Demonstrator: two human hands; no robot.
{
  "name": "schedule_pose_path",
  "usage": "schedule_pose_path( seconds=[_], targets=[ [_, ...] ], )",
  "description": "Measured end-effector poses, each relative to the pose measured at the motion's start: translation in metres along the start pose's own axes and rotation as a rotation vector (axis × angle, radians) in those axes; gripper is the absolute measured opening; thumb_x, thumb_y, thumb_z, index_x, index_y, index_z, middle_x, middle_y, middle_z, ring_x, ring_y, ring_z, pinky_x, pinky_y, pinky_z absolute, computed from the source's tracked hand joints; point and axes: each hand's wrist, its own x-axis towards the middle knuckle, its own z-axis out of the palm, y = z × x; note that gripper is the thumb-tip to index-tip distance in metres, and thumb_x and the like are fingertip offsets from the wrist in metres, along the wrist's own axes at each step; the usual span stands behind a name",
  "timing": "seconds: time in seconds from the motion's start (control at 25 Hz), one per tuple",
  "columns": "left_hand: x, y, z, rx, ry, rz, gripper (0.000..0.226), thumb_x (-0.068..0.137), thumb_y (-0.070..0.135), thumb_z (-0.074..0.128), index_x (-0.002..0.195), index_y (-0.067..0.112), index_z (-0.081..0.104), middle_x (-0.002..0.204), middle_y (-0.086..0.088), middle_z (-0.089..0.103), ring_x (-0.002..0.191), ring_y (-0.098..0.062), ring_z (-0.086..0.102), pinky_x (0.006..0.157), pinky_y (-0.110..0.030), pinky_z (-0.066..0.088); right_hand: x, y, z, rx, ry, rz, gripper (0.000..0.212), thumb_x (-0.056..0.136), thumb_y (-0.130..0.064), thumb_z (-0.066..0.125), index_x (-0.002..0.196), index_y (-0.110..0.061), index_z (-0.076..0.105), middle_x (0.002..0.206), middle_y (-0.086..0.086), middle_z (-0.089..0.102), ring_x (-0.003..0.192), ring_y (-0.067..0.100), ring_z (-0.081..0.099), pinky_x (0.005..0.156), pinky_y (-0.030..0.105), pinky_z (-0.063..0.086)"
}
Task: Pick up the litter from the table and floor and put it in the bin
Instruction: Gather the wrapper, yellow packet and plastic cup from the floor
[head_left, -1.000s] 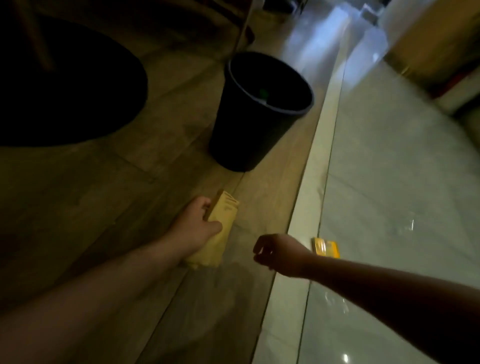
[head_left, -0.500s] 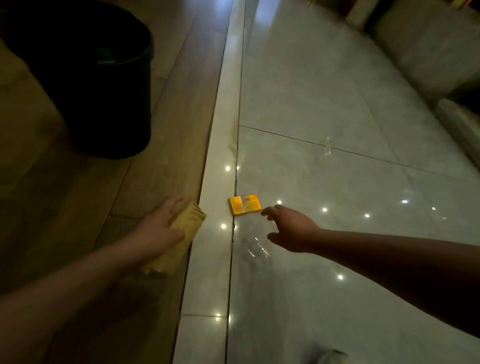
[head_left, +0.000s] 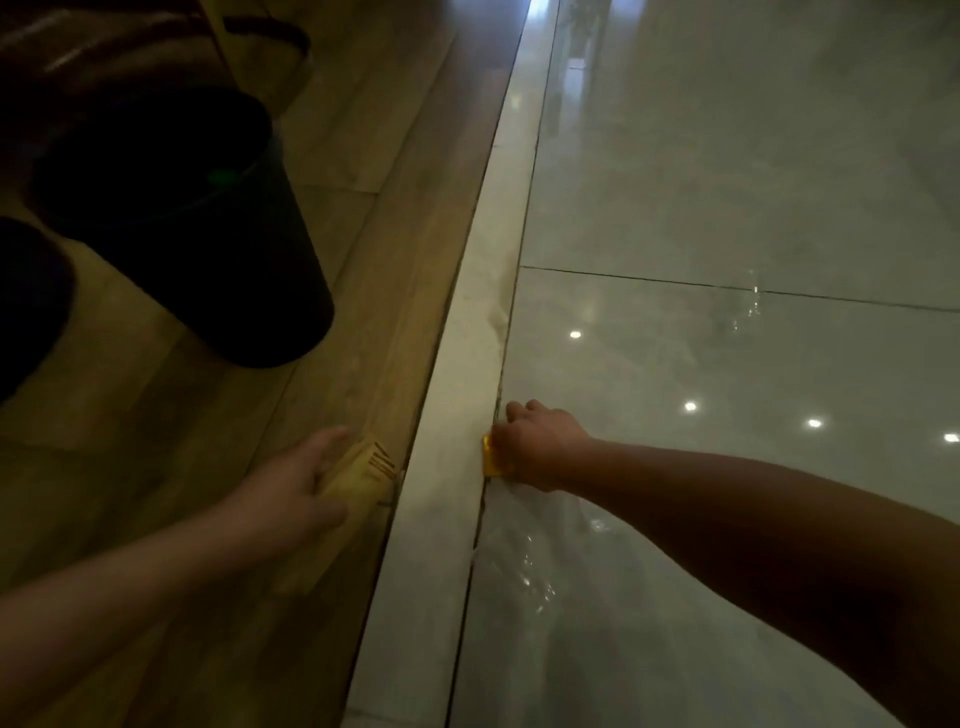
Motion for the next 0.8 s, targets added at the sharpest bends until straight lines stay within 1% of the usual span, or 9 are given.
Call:
schedule_pose_path(
  seconds=[0.12, 0.16, 0.24, 0.28, 0.36, 0.44, 0.52, 0.68, 0.8],
  targets=[
    [0.008, 0.054, 0.0, -0.041, 0.002, -0.086, 0.075, 0.082, 0.002, 0.07, 0.146, 0.025, 0.039, 0.121, -0.009, 0.064, 0.062, -0.012, 0.063, 0.048, -0.021, 0.051, -0.01, 0.02, -0.001, 0.262, 0.096, 0.083, 0.05, 0.074, -0.038, 0.071, 0.116, -0.016, 0.055, 0.114, 0.011, 0.053, 0.104, 0.031, 0.056, 0.077, 0.038, 0.05],
    [0.012, 0.073, 0.0, -0.029, 0.011, -0.13, 0.07, 0.082, 0.005, 0.072, 0.143, 0.022, 0.043, 0.122, -0.007, 0.063, 0.068, -0.013, 0.064, 0.057, -0.025, 0.055, -0.016, 0.026, -0.003, 0.473, 0.117, 0.149, 0.052, 0.072, -0.043, 0.07, 0.114, -0.015, 0.057, 0.113, 0.011, 0.056, 0.101, 0.031, 0.059, 0.078, 0.038, 0.052],
    [0.014, 0.102, -0.003, -0.048, 0.034, -0.202, 0.06, 0.08, 0.014, 0.075, 0.135, 0.02, 0.051, 0.117, -0.004, 0.065, 0.089, -0.022, 0.067, 0.082, -0.041, 0.058, -0.031, 0.03, -0.016, 1.203, 0.055, 0.309, 0.06, 0.065, -0.045, 0.074, 0.114, -0.012, 0.06, 0.112, 0.015, 0.063, 0.097, 0.031, 0.066, 0.081, 0.045, 0.059],
    [0.014, 0.113, -0.004, -0.054, 0.052, -0.2, 0.052, 0.08, 0.017, 0.076, 0.127, 0.02, 0.054, 0.11, -0.003, 0.066, 0.093, -0.025, 0.067, 0.087, -0.046, 0.056, -0.037, 0.03, -0.023, 1.548, 0.049, 0.357, 0.062, 0.064, -0.042, 0.077, 0.114, -0.009, 0.06, 0.114, 0.019, 0.064, 0.098, 0.033, 0.067, 0.081, 0.049, 0.06],
    [0.017, 0.13, -0.002, -0.081, 0.061, -0.176, 0.034, 0.083, 0.018, 0.073, 0.114, 0.017, 0.059, 0.101, -0.006, 0.068, 0.091, -0.026, 0.067, 0.085, -0.048, 0.057, -0.046, 0.022, -0.041, 1.845, 0.01, 0.306, 0.06, 0.069, -0.037, 0.08, 0.116, -0.006, 0.058, 0.117, 0.022, 0.063, 0.1, 0.034, 0.068, 0.08, 0.049, 0.061],
    [0.014, 0.138, 0.009, -0.215, 0.044, -0.156, 0.028, 0.088, 0.019, 0.067, 0.114, 0.017, 0.059, 0.103, -0.009, 0.069, 0.093, -0.027, 0.068, 0.084, -0.049, 0.057, -0.058, 0.006, -0.06, 1.867, -0.018, 0.193, 0.051, 0.078, -0.03, 0.077, 0.118, -0.009, 0.053, 0.113, 0.017, 0.064, 0.098, 0.03, 0.07, 0.079, 0.043, 0.062],
    [0.021, 0.145, 0.021, -0.439, -0.011, -0.101, 0.031, 0.091, 0.019, 0.061, 0.122, 0.016, 0.058, 0.109, -0.01, 0.069, 0.099, -0.028, 0.068, 0.084, -0.047, 0.056, -0.061, 0.0, -0.078, 1.764, 0.058, 0.143, 0.051, 0.08, -0.029, 0.076, 0.12, -0.014, 0.049, 0.112, 0.012, 0.066, 0.095, 0.026, 0.071, 0.081, 0.042, 0.061],
    [0.03, 0.148, 0.017, -0.817, -0.254, -0.021, 0.035, 0.098, 0.028, 0.043, 0.126, 0.017, 0.06, 0.119, -0.013, 0.071, 0.11, -0.032, 0.068, 0.094, -0.051, 0.052, -0.07, -0.002, -0.103, 1.616, 0.196, 0.218, 0.049, 0.082, -0.025, 0.074, 0.122, -0.019, 0.047, 0.114, 0.012, 0.066, 0.096, 0.027, 0.069, 0.083, 0.045, 0.06],
    [0.038, 0.139, 0.013, -0.761, -0.204, 0.088, 0.033, 0.092, 0.026, 0.059, 0.123, 0.016, 0.06, 0.118, -0.016, 0.071, 0.099, -0.028, 0.072, 0.08, -0.045, 0.061, -0.081, -0.015, -0.112, 1.518, 0.178, 0.162, 0.045, 0.085, -0.014, 0.07, 0.125, -0.018, 0.049, 0.118, 0.012, 0.062, 0.1, 0.028, 0.068, 0.083, 0.045, 0.061]
  ],
)
